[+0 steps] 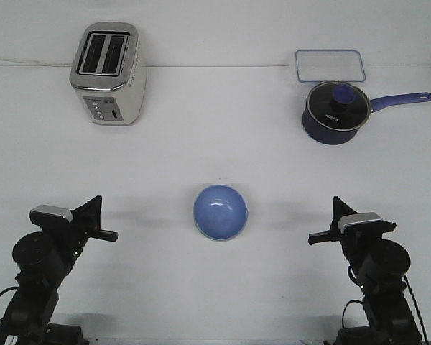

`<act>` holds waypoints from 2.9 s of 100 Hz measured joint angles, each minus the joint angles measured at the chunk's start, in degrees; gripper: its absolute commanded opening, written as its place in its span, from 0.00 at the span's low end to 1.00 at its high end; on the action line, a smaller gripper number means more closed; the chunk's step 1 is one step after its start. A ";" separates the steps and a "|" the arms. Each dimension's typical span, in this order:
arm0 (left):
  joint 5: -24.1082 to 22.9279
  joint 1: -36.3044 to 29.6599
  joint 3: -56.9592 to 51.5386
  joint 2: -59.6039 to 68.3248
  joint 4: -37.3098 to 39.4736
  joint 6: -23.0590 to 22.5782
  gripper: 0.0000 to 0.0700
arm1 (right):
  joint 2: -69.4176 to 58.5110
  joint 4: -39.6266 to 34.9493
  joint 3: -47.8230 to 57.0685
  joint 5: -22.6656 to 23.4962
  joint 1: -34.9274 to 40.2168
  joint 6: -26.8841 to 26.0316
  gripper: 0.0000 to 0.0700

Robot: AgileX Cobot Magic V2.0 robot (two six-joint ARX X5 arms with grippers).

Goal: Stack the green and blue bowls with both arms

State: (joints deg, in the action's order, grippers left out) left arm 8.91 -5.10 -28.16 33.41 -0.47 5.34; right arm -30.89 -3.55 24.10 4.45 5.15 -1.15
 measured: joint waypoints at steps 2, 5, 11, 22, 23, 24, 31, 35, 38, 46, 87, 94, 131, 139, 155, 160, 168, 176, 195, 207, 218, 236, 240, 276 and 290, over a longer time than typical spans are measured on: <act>0.00 0.00 0.00 0.00 0.00 -0.02 0.01 | 0.00 0.00 0.00 0.00 0.00 -0.04 0.00; 0.00 0.00 0.00 0.00 0.00 -0.02 0.01 | 0.00 0.00 0.00 -0.02 0.00 -0.13 0.00; 0.00 0.00 0.00 0.00 0.00 0.00 0.01 | 0.00 0.00 -0.02 0.00 0.00 -0.13 0.00; 0.00 0.00 -0.02 0.00 0.00 0.00 0.01 | 0.00 0.00 0.00 0.00 0.00 -0.15 0.00; 0.00 0.00 0.00 0.00 0.00 0.00 0.02 | 0.00 0.00 -0.02 0.00 0.00 -0.15 0.00; 0.00 0.00 0.00 0.00 0.00 0.00 0.01 | 0.00 0.00 0.00 0.00 0.00 -0.15 0.00; 0.00 0.00 0.00 0.00 0.00 0.00 0.02 | 0.00 0.00 0.00 0.00 0.00 -0.15 0.00; 0.00 0.00 -0.02 0.00 0.00 0.00 0.02 | 0.00 0.00 -0.02 0.00 0.00 -0.15 0.00; 0.00 0.00 0.00 0.00 0.00 0.00 0.01 | 0.00 0.00 -0.02 0.00 0.00 -0.15 0.00; 0.00 0.00 0.00 0.00 0.00 0.00 0.02 | 0.00 0.00 -0.02 0.00 0.00 -0.15 0.00; 0.00 0.00 -0.02 0.00 0.00 0.00 0.02 | 0.00 0.00 0.00 0.00 0.00 -0.15 0.00; 0.00 0.00 0.00 0.00 0.00 0.00 0.02 | 0.00 0.00 -0.02 0.00 0.00 -0.15 0.00; -0.04 -0.57 0.00 -0.55 0.07 -0.02 0.01 | 0.00 0.00 0.00 0.00 0.00 -0.15 0.00; -0.07 -0.55 0.00 -2.21 0.07 -0.02 0.01 | 0.00 0.00 -0.02 0.00 0.00 -0.15 0.00; -0.11 -0.55 1.22 -7.58 0.90 -0.02 0.01 | 0.00 0.00 0.00 0.00 0.00 -0.15 0.00; -0.11 -0.55 2.82 -9.51 2.03 -0.02 0.01 | 0.00 0.00 -0.02 0.00 0.00 -0.15 0.00; -0.11 -0.52 6.43 -12.61 4.96 -0.04 0.01 | 0.00 0.00 0.00 0.00 0.00 -0.15 0.00; -0.13 -0.26 10.45 -16.00 7.65 -0.04 0.01 | 0.00 0.00 0.00 0.00 0.00 -0.15 0.00; -0.13 1.60 17.49 -24.09 9.03 -0.04 0.01 | 0.00 0.00 -0.02 0.00 0.00 -0.15 0.00; -0.15 3.02 20.44 -27.54 8.98 -0.04 0.01 | 0.00 0.00 0.00 0.00 0.00 -0.15 0.00; -0.15 4.00 23.02 -31.08 8.87 -0.04 0.01 | 0.00 0.00 0.00 0.00 0.00 -0.15 0.00; -0.20 5.31 25.59 -33.11 9.55 -0.04 0.02 | 0.00 0.00 0.00 0.00 0.00 -0.15 0.00; -0.17 5.35 26.01 -33.09 9.57 -0.04 0.01 | 0.00 0.00 -0.02 0.00 0.00 -0.15 0.00; -0.17 5.35 26.23 -33.11 13.11 -0.04 0.02 | 0.00 0.02 0.00 0.00 0.00 -0.15 0.00; -0.17 5.35 26.23 -33.11 13.09 0.02 0.02 | 0.00 0.02 0.00 0.00 0.00 -0.15 0.00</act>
State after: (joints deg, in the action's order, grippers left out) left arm 8.73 0.25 -1.93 0.30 12.62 5.37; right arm -30.89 -3.53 24.10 4.45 5.15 -1.30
